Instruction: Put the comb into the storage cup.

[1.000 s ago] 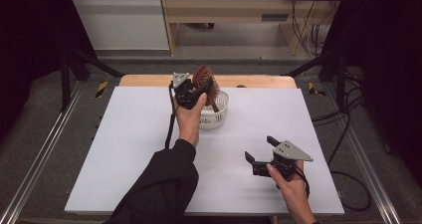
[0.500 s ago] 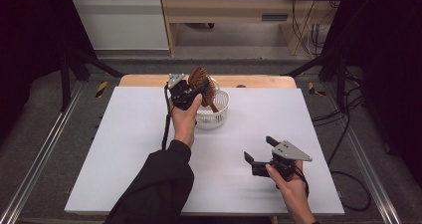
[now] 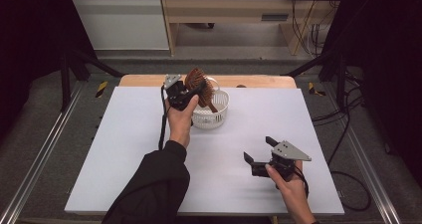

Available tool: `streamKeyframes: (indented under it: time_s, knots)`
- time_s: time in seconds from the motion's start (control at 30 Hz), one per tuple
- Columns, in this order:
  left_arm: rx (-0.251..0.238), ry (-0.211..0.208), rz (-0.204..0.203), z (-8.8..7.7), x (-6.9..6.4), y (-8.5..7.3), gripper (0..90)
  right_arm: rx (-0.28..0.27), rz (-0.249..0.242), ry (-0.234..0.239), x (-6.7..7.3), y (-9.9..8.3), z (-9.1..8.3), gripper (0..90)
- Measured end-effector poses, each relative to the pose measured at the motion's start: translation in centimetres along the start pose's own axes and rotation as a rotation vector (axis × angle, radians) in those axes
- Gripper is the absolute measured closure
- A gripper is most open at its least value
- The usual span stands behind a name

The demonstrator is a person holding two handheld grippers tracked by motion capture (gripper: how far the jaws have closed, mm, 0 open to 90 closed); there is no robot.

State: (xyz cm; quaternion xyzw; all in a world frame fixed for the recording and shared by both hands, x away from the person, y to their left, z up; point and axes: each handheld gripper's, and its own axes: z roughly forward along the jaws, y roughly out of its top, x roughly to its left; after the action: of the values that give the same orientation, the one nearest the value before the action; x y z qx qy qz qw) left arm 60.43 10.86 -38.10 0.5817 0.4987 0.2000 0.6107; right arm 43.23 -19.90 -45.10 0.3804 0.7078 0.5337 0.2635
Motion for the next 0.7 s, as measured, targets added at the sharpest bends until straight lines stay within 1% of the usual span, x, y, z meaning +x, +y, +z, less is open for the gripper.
streamKeyframes:
  time_s: [0.17,0.33,0.63,0.7]
  knots:
    - [-0.001,-0.002,-0.005,-0.1,0.4,-0.1,48.2,0.0,0.002,0.0,0.0,0.0,0.0,4.5]
    - [0.003,-0.004,0.005,-0.2,0.7,-0.1,47.6,0.003,-0.002,0.001,0.0,0.0,0.1,4.5]
    - [0.01,-0.007,-0.005,-0.4,1.2,-0.2,47.0,0.004,-0.004,0.002,0.0,0.0,0.1,4.5]
    - [0.014,-0.007,-0.002,-0.4,1.3,-0.2,46.9,0.004,-0.004,0.002,0.0,0.0,0.1,4.5]
